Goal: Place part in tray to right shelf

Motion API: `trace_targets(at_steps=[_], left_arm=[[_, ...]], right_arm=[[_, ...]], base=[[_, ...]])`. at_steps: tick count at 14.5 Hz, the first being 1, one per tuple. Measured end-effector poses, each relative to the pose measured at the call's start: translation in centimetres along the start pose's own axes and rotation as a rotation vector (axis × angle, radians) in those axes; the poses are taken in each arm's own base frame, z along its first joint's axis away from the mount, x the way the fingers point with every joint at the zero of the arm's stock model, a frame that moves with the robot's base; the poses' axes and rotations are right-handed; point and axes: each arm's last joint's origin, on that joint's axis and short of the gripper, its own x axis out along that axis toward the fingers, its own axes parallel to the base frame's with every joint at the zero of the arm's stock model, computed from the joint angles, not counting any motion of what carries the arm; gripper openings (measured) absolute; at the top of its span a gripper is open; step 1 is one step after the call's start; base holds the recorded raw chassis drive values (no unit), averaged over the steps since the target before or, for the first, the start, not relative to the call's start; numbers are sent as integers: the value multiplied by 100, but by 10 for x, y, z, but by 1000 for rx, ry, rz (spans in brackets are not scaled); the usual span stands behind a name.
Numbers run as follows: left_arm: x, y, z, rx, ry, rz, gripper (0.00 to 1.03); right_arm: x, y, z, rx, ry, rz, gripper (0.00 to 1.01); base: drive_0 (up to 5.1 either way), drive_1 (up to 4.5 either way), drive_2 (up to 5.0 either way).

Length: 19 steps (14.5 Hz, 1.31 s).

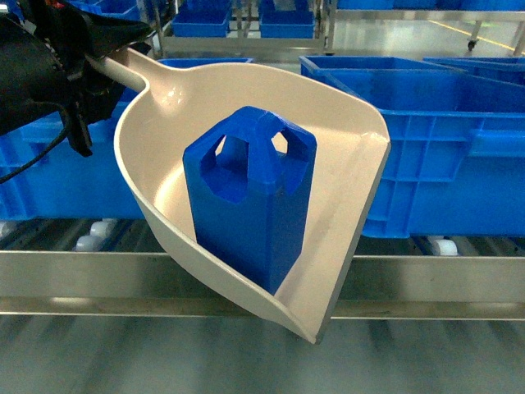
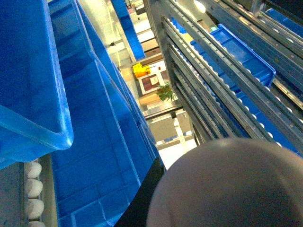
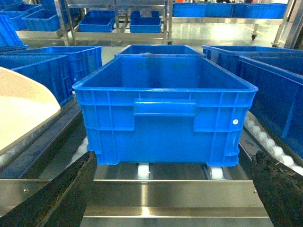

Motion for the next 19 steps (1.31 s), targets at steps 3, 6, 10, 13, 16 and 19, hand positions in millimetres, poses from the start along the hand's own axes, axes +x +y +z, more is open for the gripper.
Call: trace_targets(at_steps=[3,6,10,13,16,19], left_arm=[[0,0,0,0,0,0,12],[0,0,0,0,0,0,12],[0,0,-1,-10,-8,17,12],[-15,-59,7,-89,-308,117,12],[-16,-65,18,-107,-349,111,12],[-24,-72,31,-98,-410,123,12]], right_arm=[[0,0,0,0,0,0,98],[0,0,0,0,0,0,98],[0,0,0,0,0,0,98],[0,0,1,0,-5,0,98],[0,0,1,0,-5,0,98],[0,0,1,0,-5,0,98]], base=[[0,0,0],[0,0,0],[0,0,0],[0,0,0],[0,0,0],[0,0,0]])
